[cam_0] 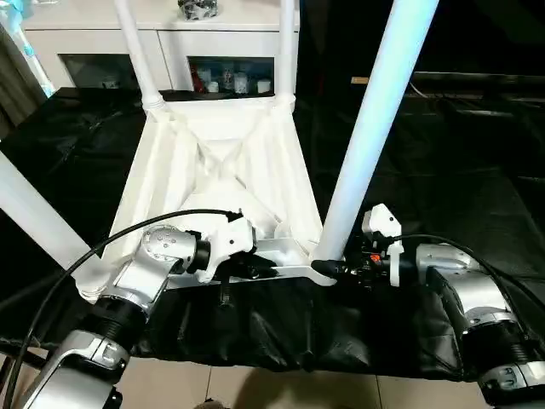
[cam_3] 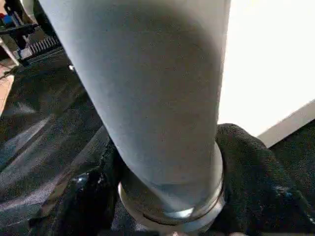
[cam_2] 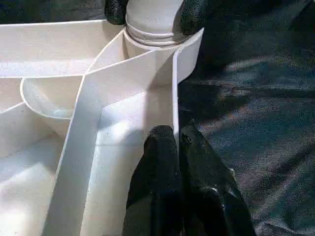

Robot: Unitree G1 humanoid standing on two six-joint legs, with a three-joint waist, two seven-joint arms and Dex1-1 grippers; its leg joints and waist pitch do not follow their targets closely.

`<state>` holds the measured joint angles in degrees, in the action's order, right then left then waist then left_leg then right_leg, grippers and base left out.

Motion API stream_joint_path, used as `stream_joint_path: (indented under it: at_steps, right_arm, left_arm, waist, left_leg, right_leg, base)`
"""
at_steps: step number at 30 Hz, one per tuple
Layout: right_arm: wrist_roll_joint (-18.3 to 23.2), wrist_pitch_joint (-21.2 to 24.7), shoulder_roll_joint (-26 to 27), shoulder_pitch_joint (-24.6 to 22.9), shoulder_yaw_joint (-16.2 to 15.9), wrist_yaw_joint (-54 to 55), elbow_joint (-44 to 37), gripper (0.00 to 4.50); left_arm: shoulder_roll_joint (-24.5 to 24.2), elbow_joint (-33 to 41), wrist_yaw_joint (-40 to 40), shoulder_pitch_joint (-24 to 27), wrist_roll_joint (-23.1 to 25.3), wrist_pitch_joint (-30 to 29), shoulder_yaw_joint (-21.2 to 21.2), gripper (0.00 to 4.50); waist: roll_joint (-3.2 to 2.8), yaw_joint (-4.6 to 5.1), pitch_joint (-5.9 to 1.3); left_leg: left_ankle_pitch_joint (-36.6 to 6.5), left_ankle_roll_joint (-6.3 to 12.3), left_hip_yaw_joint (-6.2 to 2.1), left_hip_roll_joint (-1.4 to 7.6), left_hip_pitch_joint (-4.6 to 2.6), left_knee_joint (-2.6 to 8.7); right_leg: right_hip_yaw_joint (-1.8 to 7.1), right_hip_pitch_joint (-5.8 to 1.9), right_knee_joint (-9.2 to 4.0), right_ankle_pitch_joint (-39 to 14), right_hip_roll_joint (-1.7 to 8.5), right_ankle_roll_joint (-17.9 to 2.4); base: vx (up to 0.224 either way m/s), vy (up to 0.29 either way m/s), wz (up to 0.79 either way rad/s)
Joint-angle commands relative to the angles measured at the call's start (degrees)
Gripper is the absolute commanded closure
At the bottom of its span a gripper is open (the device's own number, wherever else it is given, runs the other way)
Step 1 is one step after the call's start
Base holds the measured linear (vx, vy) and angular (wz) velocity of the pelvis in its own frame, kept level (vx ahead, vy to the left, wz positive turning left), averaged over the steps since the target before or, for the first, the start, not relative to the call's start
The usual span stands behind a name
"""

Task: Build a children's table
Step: Rotate leg to tighten

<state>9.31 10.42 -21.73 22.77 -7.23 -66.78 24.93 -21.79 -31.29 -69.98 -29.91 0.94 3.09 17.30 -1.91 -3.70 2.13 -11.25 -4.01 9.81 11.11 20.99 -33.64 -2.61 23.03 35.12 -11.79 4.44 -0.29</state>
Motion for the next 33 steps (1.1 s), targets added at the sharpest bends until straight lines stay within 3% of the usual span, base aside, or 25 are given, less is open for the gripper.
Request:
stream_joint_path:
  at_steps: [1,5,7,10,11,13,15,16,18,22,30,33]
  right_arm:
    - [0.4,-0.7,0.7,-1.4,-3.7,-3.8,-2.0,1.91]
    - [0.3,-0.5,3.5,-2.4,-2.1,2.4,-2.7,1.91]
    - [-1.7,-1.3,7.2,-2.3,-0.3,12.3,-0.8,1.91]
    - [-2.8,-2.2,9.7,-2.2,0.8,18.2,0.5,1.91]
    - [-4.1,-3.9,13.1,-1.9,2.1,25.9,2.1,1.91]
    - [-4.8,-4.3,15.8,-1.4,3.0,31.3,3.4,1.91]
    - [-6.5,-5.2,18.4,-0.7,3.1,37.4,4.5,1.91]
    - [-7.5,-5.5,19.9,-0.1,2.9,40.5,5.2,1.91]
    - [-10.0,-6.4,22.1,1.0,1.8,45.6,6.6,1.91]
    - [-11.2,-9.0,23.7,1.5,1.2,47.0,7.5,1.91]
    - [-6.8,-10.8,19.1,-0.1,5.9,43.8,5.8,0.98]
    - [-7.2,-11.9,16.6,-0.4,6.1,41.0,5.4,0.84]
  left_arm:
    - [-0.3,-0.9,1.0,-1.5,1.1,0.5,0.2,4.5]
    - [1.1,-1.3,5.8,-1.6,3.0,0.6,0.4,4.5]
    - [3.7,-1.4,11.4,-1.6,4.8,-0.8,0.9,4.5]
    - [6.0,-1.0,14.2,-1.5,4.9,-2.2,0.9,4.5]
    - [9.5,-0.1,17.4,-1.3,5.1,-3.8,1.3,4.5]
    - [12.1,0.7,19.1,-1.1,5.4,-4.9,2.1,4.5]
    - [14.8,0.9,21.0,-1.2,6.1,-5.6,2.9,4.5]
    - [16.1,0.8,22.0,-1.4,6.6,-5.8,3.4,4.5]
    - [18.2,0.4,24.0,-2.1,7.8,-5.9,4.3,4.5]
    - [20.0,0.8,25.4,-2.3,8.4,-6.6,4.3,4.5]
    - [14.8,3.2,21.1,-0.2,6.7,-5.3,2.4,4.5]
    - [12.8,4.1,19.0,0.6,6.1,-5.3,1.5,4.5]
  waist:
    - [0.3,-0.25,-3.41]
    - [0.32,-0.3,-3.31]
    - [0.33,0.07,-2.76]
    - [0.45,0.41,-2.57]
    - [0.53,0.68,-2.47]
    - [0.44,0.99,-2.47]
    - [0.49,1.28,-2.55]
    - [-0.14,1.44,-2.5]
    - [0.27,1.75,-2.67]
    - [0.01,1.59,-2.99]
    - [0.0,1.31,-3.12]
    - [0.01,1.04,-3.48]
  left_leg:
    - [-6.1,4.99,-0.01,1.84,-0.26,3.26]
    - [-6.5,4.67,-0.02,1.89,-0.31,3.37]
    - [-10.0,2.81,-0.12,1.84,-0.36,3.94]
    - [-13.7,0.68,-0.28,1.84,-0.77,4.33]
    - [-14.1,0.08,-0.33,1.78,-0.71,4.43]
    - [-14.6,-0.88,-0.43,1.76,-0.8,4.64]
    - [-14.8,-0.59,-0.43,1.65,-0.89,4.68]
    - [-15.1,-0.3,-0.46,1.47,-0.96,4.63]
    - [-13.9,-0.05,-0.42,1.29,-0.68,4.55]
    - [-9.8,1.65,-0.2,1.18,-0.47,4.1]
    - [-9.0,3.5,-0.21,1.4,-0.3,4.04]
    - [-5.6,4.88,-0.12,1.37,-0.13,3.56]
  right_leg:
    - [1.83,-3.44,-3.15,1.7,3.1,-16.3]
    - [1.9,-3.35,-3.31,0.7,3.14,-15.9]
    - [1.94,-3.07,-4.13,-6.9,3.32,-14.4]
    - [2.12,-2.86,-4.95,-16.0,3.54,-12.0]
    - [2.31,-2.86,-5.1,-17.0,3.54,-11.3]
    - [2.29,-2.64,-5.17,-17.5,3.43,-10.6]
    - [2.36,-2.58,-5.28,-16.8,3.24,-10.3]
    - [2.42,-2.57,-5.27,-16.0,3.2,-10.4]
    - [2.41,-2.79,-5.24,-14.7,3.14,-10.3]
    - [2.34,-3.09,-4.86,-8.3,2.99,-11.2]
    - [2.24,-3.37,-4.58,-6.1,3.14,-12.5]
    - [2.24,-3.5,-3.81,0.5,2.99,-13.8]
  base:
    - [0.0,0.0,0.0]
    - [0.0,0.0,0.0]
    - [0.0,0.0,0.0]
    - [0.0,0.0,0.0]
    - [0.0,0.0,0.0]
    - [0.0,0.0,0.0]
    - [0.0,0.0,0.0]
    - [0.0,0.0,0.0]
    - [0.0,0.0,0.0]
    - [0.0,0.0,0.0]
    - [0.0,0.0,0.0]
    - [0.0,0.0,0.0]
